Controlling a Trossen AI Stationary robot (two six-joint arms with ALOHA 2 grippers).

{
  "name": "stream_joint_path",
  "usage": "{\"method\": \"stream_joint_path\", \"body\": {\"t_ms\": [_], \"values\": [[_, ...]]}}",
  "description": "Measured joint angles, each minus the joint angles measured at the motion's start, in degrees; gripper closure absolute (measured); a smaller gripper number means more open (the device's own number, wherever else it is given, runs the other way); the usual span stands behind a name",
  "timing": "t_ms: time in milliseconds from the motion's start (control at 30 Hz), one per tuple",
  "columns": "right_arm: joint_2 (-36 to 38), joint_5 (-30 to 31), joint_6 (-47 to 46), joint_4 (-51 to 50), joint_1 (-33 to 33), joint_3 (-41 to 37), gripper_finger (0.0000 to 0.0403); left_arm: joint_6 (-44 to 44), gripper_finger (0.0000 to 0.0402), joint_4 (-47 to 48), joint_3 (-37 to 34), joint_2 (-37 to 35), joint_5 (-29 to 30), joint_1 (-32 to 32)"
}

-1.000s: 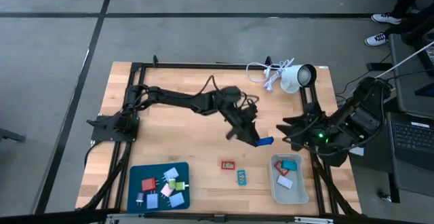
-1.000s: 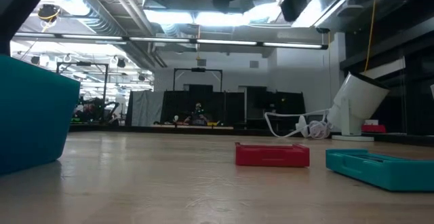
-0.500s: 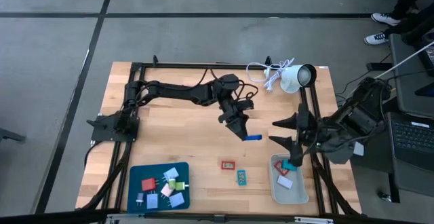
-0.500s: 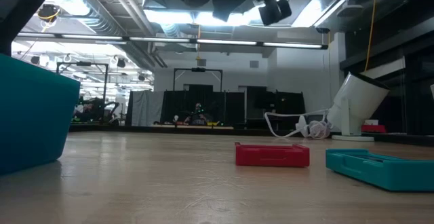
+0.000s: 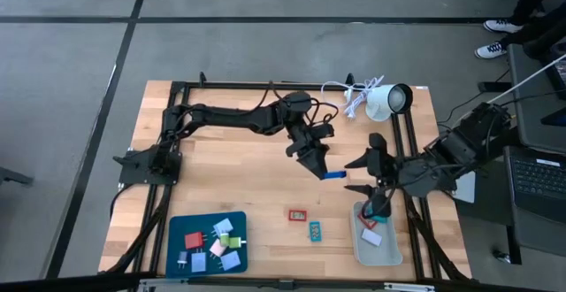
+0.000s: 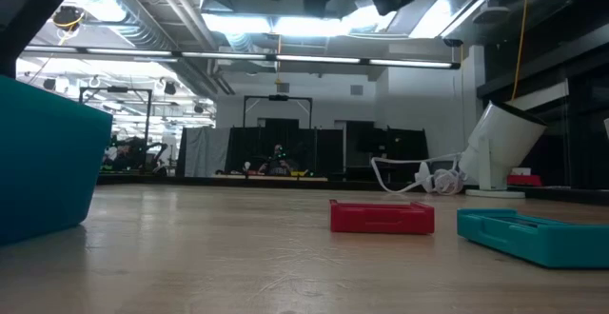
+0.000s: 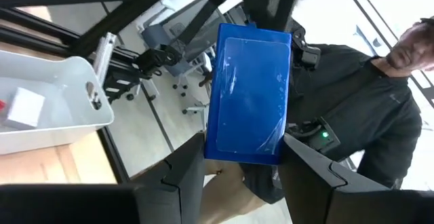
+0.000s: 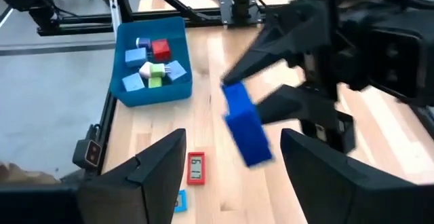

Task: Pick & Place Office items
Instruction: Put the blue digital clock into the gray bin

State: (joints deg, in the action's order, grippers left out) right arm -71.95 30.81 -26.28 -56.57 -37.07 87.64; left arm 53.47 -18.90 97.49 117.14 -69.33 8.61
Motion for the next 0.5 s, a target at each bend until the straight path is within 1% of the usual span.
{"method": "stream_joint_path", "body": {"t_ms": [133, 500], "values": [[-0.1, -1.8, 1.4, 1.1, 1.2, 0.0, 0.0158, 0.2, 0.0249, 0.1, 0.0, 0.0, 0.3, 0.0], [-0.4, -2.0, 1.4, 2.8, 3.0, 0.0, 0.0158, 0.4, 0.0249, -0.2, 0.0, 0.0, 0.4, 0.0]]}}
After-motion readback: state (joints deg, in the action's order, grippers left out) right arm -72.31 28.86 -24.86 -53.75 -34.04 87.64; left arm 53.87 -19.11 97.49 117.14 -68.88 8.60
